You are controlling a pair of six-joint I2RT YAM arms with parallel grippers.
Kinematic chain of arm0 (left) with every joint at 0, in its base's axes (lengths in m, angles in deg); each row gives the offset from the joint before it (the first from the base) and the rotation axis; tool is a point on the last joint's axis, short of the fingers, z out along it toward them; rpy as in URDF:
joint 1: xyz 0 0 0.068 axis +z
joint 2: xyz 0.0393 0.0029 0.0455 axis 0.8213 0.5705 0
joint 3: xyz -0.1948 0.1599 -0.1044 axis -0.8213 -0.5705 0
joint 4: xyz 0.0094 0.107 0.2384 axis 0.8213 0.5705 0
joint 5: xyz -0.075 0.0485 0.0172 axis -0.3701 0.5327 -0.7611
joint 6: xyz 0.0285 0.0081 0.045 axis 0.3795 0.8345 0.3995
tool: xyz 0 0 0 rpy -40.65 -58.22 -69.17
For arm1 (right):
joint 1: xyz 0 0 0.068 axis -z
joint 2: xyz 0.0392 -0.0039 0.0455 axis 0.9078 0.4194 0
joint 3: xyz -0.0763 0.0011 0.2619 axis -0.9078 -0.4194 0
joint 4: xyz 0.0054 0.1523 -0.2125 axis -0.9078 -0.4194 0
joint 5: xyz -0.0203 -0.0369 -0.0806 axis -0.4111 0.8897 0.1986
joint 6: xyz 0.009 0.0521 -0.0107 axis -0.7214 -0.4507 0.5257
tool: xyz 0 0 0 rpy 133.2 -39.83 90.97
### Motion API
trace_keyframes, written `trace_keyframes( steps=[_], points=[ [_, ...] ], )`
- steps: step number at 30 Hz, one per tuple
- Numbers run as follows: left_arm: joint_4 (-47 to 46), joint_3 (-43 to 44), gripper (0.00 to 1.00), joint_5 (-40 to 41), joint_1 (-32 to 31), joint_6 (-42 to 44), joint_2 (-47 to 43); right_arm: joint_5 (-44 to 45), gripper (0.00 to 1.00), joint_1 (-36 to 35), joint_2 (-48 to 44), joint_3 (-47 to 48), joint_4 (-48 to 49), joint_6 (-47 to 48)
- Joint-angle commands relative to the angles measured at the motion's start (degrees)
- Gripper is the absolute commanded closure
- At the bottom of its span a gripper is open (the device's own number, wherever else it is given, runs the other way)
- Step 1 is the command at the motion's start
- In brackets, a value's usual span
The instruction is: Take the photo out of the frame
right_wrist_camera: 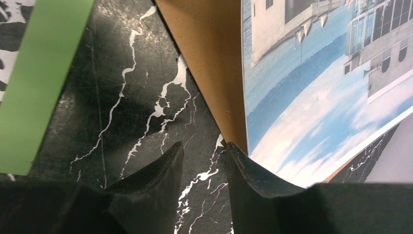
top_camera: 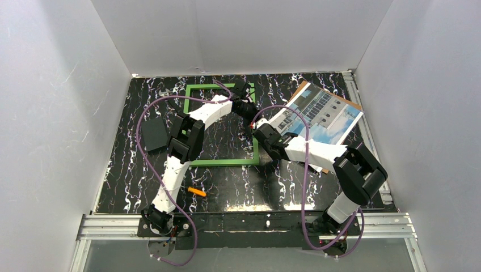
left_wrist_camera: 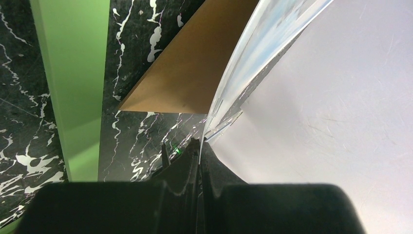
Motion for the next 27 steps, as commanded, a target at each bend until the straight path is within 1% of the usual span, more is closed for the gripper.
trace_keyframes(
  steps=[1, 14, 23, 27],
  points=[
    [5.22, 0.35, 1.0, -2.46, 0.68, 0.52, -3.67, 3.12, 0.55, 1.51, 0.3, 0.7, 0.44, 0.36],
    [5.13, 0.15, 1.0, -2.38, 0.92, 0.44, -3.56, 7.19, 0.55, 2.0, -0.2, 1.54, -1.65, 1.07],
    [5.2, 0.31, 1.0, -2.79, 1.16, 0.22, -3.45, 13.69, 0.55, 1.87, 1.34, 1.36, -0.24, 1.26],
    [4.74, 0.75, 1.0, -3.52, 1.25, -0.51, -2.91, 12.44, 0.55, 1.87, 1.36, 0.94, 1.0, 4.34]
  ],
)
